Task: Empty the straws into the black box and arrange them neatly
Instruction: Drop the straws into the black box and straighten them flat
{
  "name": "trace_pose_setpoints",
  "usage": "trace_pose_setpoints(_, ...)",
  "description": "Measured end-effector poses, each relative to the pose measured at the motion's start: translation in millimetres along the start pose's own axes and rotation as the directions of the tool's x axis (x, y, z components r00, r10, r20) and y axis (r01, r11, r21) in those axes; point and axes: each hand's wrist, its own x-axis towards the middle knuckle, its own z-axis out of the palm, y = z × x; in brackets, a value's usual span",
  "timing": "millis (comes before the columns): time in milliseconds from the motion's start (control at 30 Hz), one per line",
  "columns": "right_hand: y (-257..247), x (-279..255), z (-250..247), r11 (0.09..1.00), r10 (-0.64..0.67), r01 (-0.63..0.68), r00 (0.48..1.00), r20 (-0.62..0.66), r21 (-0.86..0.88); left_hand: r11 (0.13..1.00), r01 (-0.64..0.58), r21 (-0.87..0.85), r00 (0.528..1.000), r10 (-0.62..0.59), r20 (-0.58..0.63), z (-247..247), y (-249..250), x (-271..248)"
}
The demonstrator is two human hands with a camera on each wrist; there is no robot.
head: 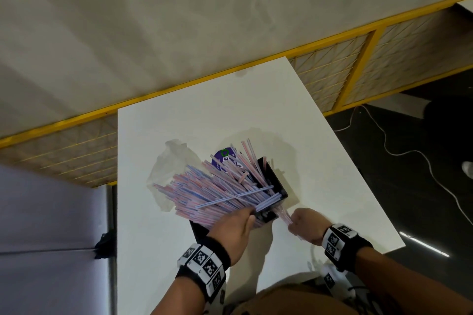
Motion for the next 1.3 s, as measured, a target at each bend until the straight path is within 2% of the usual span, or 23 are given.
trace_pose_setpoints(100, 0, 6, 5, 0.992, -0.038, 0.045, 0.998, -0.058, 0.121, 1.0, -0.004, 0.004, 1.0, 0.004, -0.005, 0, 0, 0)
trace_pose_setpoints(200, -7, 13, 8, 0.984, -0.11, 0.117, 0.992, -0.058, 0.132, 1.0, -0.002, -0.009, 1.0, 0.002, -0.001, -1, 1, -1)
trace_pose_setpoints(333, -15, 23, 7, 0.972, -0.083, 0.102, 0.992, -0.099, 0.21, 1.0, -0.001, -0.015, 1.0, 0.001, 0.014, -2, 1, -1)
trace_pose_setpoints(467, -18, 25, 5, 0.976, -0.102, 0.12, 0.989, -0.105, 0.18, 1.0, 0.006, -0.006, 0.999, -0.006, 0.031, -4, 2, 0)
trace_pose_setpoints(600, -10, 17, 2, 0.99, -0.138, 0.138, 0.99, -0.015, 0.034, 1.0, 0.02, -0.014, 0.999, -0.019, 0.038, -4, 2, 1)
trace_pose_setpoints(733, 8, 4, -3, 0.983, -0.091, 0.11, 0.988, 0.127, -0.146, 0.999, 0.031, -0.009, 0.999, -0.03, 0.038, -4, 2, 1)
trace_pose_setpoints(900, 26, -20, -15, 0.972, -0.061, 0.115, 0.966, 0.253, -0.205, 0.999, 0.037, 0.0, 0.999, -0.037, 0.026, -1, 1, 1)
trace_pose_setpoints(1033, 38, -48, -30, 0.945, -0.054, 0.118, 0.976, 0.209, -0.304, 0.998, 0.051, -0.031, 0.999, -0.051, 0.013, -4, 2, -1)
trace_pose_setpoints(1133, 37, -68, -44, 0.877, -0.101, 0.166, 0.981, 0.165, -0.45, 0.992, 0.075, -0.103, 0.997, -0.077, -0.02, -7, 3, -4)
trace_pose_setpoints(1233, 22, -87, -55, 0.796, -0.226, 0.249, 0.968, 0.111, -0.552, 0.987, 0.025, -0.158, 0.994, -0.042, -0.106, -12, 3, -14)
trace_pose_setpoints(1300, 3, -100, -63, 0.771, -0.349, 0.343, 0.932, 0.095, -0.537, 0.981, 0.003, -0.192, 0.981, -0.04, -0.189, -17, -1, -25)
